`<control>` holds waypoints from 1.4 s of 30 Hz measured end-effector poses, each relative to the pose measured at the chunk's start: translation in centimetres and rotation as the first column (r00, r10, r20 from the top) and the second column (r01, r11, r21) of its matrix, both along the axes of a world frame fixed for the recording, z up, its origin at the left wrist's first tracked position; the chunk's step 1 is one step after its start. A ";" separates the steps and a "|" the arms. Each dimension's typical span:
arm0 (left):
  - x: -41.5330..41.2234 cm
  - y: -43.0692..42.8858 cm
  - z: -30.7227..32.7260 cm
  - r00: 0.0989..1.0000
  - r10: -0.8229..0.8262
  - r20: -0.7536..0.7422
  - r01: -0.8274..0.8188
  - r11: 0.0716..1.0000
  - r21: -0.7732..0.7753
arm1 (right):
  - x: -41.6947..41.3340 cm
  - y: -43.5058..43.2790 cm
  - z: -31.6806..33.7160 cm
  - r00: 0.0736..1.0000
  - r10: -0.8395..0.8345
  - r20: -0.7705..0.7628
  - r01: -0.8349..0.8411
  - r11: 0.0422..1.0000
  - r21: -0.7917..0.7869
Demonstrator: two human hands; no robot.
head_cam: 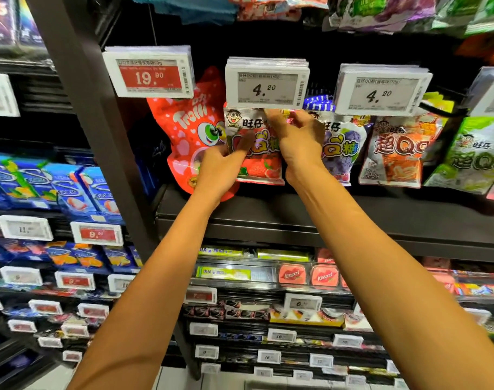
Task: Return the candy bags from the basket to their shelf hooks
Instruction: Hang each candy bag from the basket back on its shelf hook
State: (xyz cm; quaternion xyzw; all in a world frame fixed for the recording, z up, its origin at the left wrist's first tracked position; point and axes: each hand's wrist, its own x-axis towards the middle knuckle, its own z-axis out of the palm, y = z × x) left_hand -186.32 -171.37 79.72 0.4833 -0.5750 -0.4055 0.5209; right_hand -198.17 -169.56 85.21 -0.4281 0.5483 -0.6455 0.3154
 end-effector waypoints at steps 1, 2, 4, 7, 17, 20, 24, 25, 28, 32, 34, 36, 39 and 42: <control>-0.1 0.0 0.1 1.000 0.008 0.002 -0.008 1.000 0.008 | -0.1 -0.2 -0.1 1.000 -0.001 -0.030 0.000 1.000 -0.018; -0.2 0.0 0.3 1.000 0.005 0.003 -0.005 1.000 0.019 | -0.1 -0.2 -0.2 0.998 -0.007 -0.061 0.006 1.000 -0.026; -0.4 -0.1 0.5 1.000 -0.024 -0.009 0.024 0.998 0.051 | -0.2 -0.3 -0.7 0.992 -0.028 -0.120 0.024 0.999 -0.037; -0.5 -0.5 0.3 0.997 -0.032 -0.067 0.039 0.994 0.102 | -0.1 0.2 -1.3 0.979 -0.074 -0.189 0.071 0.997 -0.022; 0.0 0.8 -1.2 0.985 -0.058 -0.163 0.089 0.978 0.187 | -0.9 2.6 -5.0 1.000 0.016 -0.017 -0.017 0.999 -0.035; 0.3 2.1 -1.7 0.999 -0.016 -0.038 0.022 0.986 0.168 | -1.4 4.0 -6.5 0.999 0.000 -0.047 -0.001 1.000 -0.006; 1.1 3.6 -2.7 0.996 0.036 0.081 -0.049 0.985 0.168 | -2.6 5.9 -8.8 0.999 -0.043 0.010 0.043 0.998 0.035; 1.2 4.0 -2.9 0.993 0.050 0.111 -0.069 0.982 0.176 | -3.0 6.5 -9.1 0.998 -0.054 0.042 0.052 0.997 0.050; 0.6 5.4 -3.1 0.990 0.075 0.117 -0.095 0.980 0.174 | -4.1 8.3 -9.9 0.992 -0.071 0.100 0.068 0.997 0.039; -2.1 7.4 -3.8 0.998 -0.031 0.046 0.019 0.969 0.245 | -6.3 11.0 -11.6 0.975 -0.151 0.161 0.150 0.988 0.022; -3.8 8.4 -4.7 0.997 -0.072 0.008 0.067 0.958 0.279 | -8.0 12.4 -12.9 0.967 -0.200 0.155 0.196 0.980 0.042; -5.6 9.5 -5.8 0.995 -0.099 -0.025 0.101 0.947 0.305 | -9.9 13.9 -14.7 0.958 -0.249 0.144 0.242 0.968 0.065; -8.8 11.8 -8.5 0.992 -0.121 -0.038 0.127 0.919 0.372 | -13.7 16.4 -18.4 0.953 -0.288 0.095 0.272 0.951 0.147; -12.3 14.5 -12.0 0.994 -0.101 0.043 0.077 0.922 0.380 | -17.9 19.5 -23.0 0.961 -0.255 0.105 0.212 0.927 0.308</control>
